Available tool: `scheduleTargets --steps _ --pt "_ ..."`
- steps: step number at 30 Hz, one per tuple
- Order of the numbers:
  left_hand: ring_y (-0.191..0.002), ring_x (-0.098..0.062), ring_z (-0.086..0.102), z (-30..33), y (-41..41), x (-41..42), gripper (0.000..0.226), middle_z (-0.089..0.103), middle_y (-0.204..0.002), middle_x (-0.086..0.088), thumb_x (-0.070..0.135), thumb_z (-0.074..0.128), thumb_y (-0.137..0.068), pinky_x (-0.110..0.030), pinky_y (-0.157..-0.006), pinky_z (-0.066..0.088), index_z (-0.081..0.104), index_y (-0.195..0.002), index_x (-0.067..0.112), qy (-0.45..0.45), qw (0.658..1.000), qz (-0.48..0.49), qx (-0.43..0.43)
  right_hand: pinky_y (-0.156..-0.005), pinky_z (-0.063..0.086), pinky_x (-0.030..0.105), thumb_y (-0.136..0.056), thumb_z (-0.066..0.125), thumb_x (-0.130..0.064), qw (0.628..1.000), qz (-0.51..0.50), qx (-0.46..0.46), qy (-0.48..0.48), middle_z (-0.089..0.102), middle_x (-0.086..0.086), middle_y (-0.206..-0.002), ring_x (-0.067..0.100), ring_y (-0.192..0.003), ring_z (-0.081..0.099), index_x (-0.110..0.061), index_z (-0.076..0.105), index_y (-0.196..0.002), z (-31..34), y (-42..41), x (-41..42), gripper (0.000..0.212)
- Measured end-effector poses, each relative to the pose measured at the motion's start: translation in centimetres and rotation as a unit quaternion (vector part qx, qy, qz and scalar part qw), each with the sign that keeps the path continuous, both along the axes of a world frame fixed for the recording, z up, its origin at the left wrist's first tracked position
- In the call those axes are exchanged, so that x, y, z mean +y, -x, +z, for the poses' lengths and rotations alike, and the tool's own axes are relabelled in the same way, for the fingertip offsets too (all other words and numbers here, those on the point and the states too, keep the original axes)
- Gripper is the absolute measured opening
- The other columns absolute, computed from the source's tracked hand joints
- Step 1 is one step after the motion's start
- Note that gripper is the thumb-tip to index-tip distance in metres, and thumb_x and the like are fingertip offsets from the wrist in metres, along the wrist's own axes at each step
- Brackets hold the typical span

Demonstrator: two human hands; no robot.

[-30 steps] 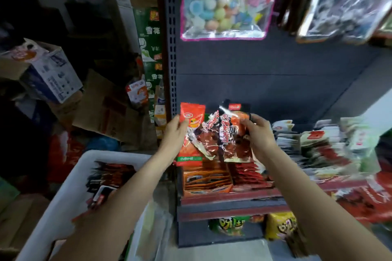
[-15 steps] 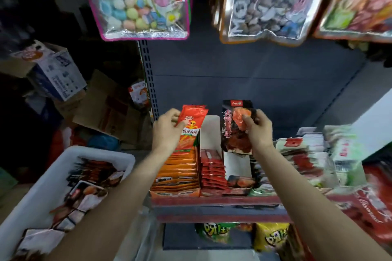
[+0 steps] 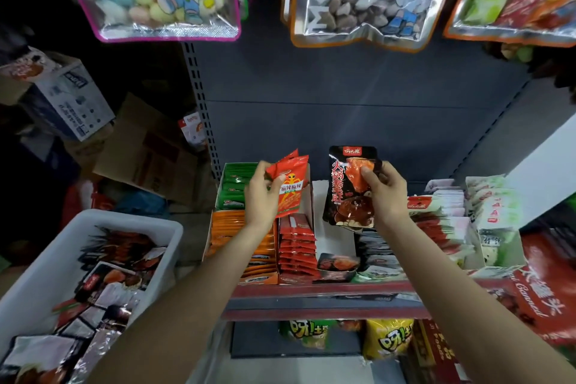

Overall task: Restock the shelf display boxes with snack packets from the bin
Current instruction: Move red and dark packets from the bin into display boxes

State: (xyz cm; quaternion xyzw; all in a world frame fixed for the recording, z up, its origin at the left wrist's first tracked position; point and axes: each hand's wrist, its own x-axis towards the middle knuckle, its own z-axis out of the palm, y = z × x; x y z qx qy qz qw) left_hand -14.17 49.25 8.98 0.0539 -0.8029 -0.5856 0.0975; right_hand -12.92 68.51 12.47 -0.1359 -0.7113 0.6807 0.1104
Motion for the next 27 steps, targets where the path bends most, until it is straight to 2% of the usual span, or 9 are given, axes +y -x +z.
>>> scheduleTargets --steps 4,7,11,15,17,20,23,25,27 --pt "-0.082 -0.023 0.069 -1.0 0.1 -0.2 0.023 0.069 -0.095 -0.010 0.029 0.055 -0.093 -0.048 -0.071 0.058 0.046 -0.104 0.012 0.020 0.999 -0.021 -0.016 -0.089 0.051 0.053 -0.093 0.056 -0.016 1.000 0.008 -0.012 -0.006 0.065 0.004 -0.088 0.030 -0.091 0.063 -0.021 0.060 -0.082 -0.6 -0.1 -0.2 0.013" --pt "-0.093 -0.022 0.067 -0.3 0.5 -0.7 0.027 0.066 -0.111 -0.007 0.025 0.057 -0.092 -0.046 -0.078 0.057 0.046 -0.114 0.015 0.077 0.994 -0.076 -0.019 -0.088 0.051 0.053 -0.092 0.057 -0.016 1.000 0.018 -0.015 -0.012 0.066 0.006 -0.088 0.027 -0.089 0.063 -0.021 0.062 -0.081 -0.9 0.0 -0.6 0.013" --pt "-0.113 -0.024 0.059 1.2 1.2 -1.3 0.046 0.060 -0.126 -0.010 0.020 0.061 -0.091 -0.042 -0.091 0.052 0.046 -0.134 0.013 0.240 0.960 -0.141 -0.007 -0.088 0.051 0.054 -0.092 0.057 -0.017 1.000 0.026 -0.010 -0.003 0.067 0.011 -0.093 0.032 -0.094 0.065 -0.018 0.065 -0.085 -1.0 0.4 -1.2 0.010" --pt "-0.105 -0.025 0.062 2.7 1.9 -1.0 0.038 0.065 -0.117 -0.012 0.018 0.064 -0.088 -0.038 -0.088 0.052 0.058 -0.125 0.009 0.373 0.911 -0.170 -0.045 -0.088 0.052 0.052 -0.093 0.056 -0.017 1.000 0.029 -0.010 0.008 0.068 0.005 -0.089 0.027 -0.091 0.065 -0.019 0.065 -0.085 -1.1 0.4 -1.3 0.011" --pt "-0.101 -0.025 0.062 3.3 2.1 -0.4 0.033 0.065 -0.114 -0.012 0.015 0.062 -0.090 -0.035 -0.085 0.052 0.060 -0.122 0.008 0.388 0.900 -0.191 -0.062 -0.089 0.051 0.053 -0.093 0.057 -0.016 1.000 0.028 -0.007 0.011 0.068 0.005 -0.090 0.028 -0.091 0.064 -0.019 0.065 -0.085 -1.1 0.4 -1.1 0.011" --pt "-0.094 -0.025 0.064 3.6 2.7 0.6 0.026 0.066 -0.108 -0.012 0.012 0.055 -0.094 -0.033 -0.077 0.053 0.061 -0.119 0.008 0.354 0.923 -0.147 -0.029 -0.088 0.052 0.051 -0.093 0.057 -0.016 1.000 0.025 0.000 0.017 0.068 0.003 -0.087 0.024 -0.087 0.065 -0.017 0.064 -0.085 -0.9 0.4 -0.8 0.011" --pt "-0.097 -0.025 0.064 2.6 2.6 0.7 0.032 0.065 -0.111 -0.013 0.011 0.054 -0.094 -0.035 -0.081 0.054 0.058 -0.126 0.009 0.324 0.939 -0.118 -0.011 -0.087 0.053 0.049 -0.093 0.056 -0.016 0.999 0.030 0.011 0.027 0.068 0.002 -0.087 0.022 -0.086 0.065 -0.019 0.064 -0.086 -0.8 0.3 -0.6 0.011" --pt "-0.097 -0.023 0.064 1.3 2.1 0.2 0.036 0.065 -0.113 -0.012 0.008 0.055 -0.093 -0.035 -0.084 0.054 0.055 -0.129 0.011 0.333 0.927 -0.166 -0.049 -0.088 0.052 0.049 -0.093 0.056 -0.016 0.999 0.035 0.018 0.028 0.068 0.004 -0.089 0.024 -0.089 0.065 -0.019 0.064 -0.087 -0.9 0.3 -0.4 0.010" --pt "-0.103 -0.022 0.062 0.0 1.6 -0.5 0.038 0.065 -0.116 -0.008 0.009 0.060 -0.090 -0.037 -0.091 0.051 0.057 -0.126 0.018 0.366 0.894 -0.228 -0.120 -0.090 0.051 0.050 -0.093 0.056 -0.016 0.999 0.040 0.020 0.024 0.068 0.004 -0.091 0.025 -0.091 0.065 -0.020 0.064 -0.088 -1.0 0.2 -0.3 0.010"
